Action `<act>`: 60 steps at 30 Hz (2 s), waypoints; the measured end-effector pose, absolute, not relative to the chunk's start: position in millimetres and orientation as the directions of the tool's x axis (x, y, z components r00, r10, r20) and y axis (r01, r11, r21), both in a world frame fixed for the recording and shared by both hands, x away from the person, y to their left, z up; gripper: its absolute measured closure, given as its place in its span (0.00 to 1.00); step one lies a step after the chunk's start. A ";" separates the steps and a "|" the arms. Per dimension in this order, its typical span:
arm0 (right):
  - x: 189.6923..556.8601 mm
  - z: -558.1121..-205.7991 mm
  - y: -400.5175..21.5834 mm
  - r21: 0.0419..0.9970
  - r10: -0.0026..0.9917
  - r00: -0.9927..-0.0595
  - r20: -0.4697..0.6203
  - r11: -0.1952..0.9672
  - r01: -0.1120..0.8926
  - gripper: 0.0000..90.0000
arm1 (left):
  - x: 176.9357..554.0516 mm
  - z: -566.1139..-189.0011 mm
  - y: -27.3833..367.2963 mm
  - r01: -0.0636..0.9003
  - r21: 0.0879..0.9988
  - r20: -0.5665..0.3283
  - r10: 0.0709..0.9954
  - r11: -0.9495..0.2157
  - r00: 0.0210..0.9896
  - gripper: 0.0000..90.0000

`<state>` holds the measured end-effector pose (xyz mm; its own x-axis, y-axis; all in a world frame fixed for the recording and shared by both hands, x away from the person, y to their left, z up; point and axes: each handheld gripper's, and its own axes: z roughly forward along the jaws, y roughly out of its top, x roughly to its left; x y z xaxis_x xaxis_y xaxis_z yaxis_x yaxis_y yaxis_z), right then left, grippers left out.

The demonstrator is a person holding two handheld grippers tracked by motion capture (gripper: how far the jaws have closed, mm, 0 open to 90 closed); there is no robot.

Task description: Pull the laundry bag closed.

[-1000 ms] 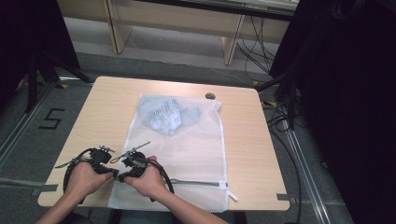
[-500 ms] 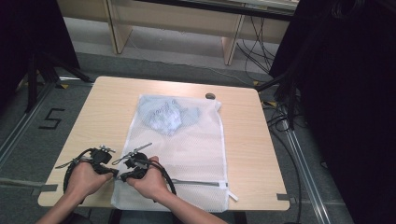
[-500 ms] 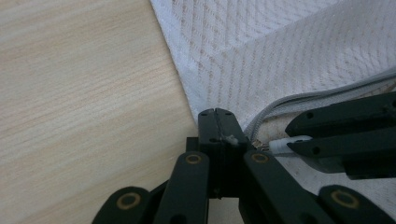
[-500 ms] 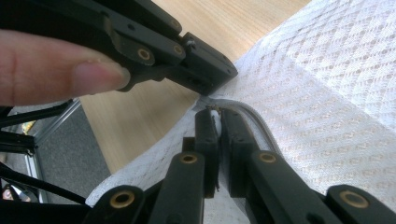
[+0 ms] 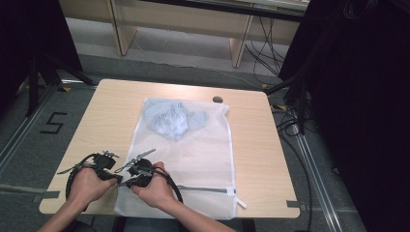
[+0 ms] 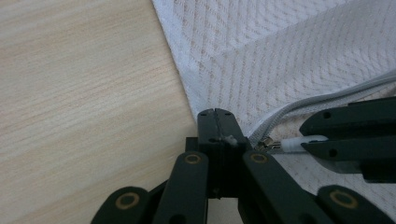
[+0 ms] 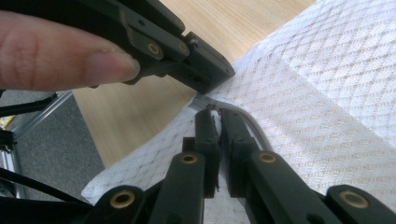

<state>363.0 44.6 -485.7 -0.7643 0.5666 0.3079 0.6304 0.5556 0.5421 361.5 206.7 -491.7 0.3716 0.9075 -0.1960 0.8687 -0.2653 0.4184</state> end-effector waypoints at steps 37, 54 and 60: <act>361.2 -478.0 30.9 0.557 0.549 -0.790 0.272 0.580 0.595 0.97 | 363.6 -491.5 209.8 0.878 0.406 -0.215 0.908 -0.253 0.361 1.00; 359.6 -474.9 24.5 0.562 0.546 -0.794 0.269 0.581 0.589 0.97 | 363.9 -491.6 210.4 0.880 0.404 -0.219 0.908 -0.250 0.358 1.00; 357.9 -473.2 23.4 0.549 0.562 -0.779 0.278 0.573 0.609 0.97 | 363.9 -491.7 210.6 0.881 0.404 -0.220 0.908 -0.247 0.356 1.00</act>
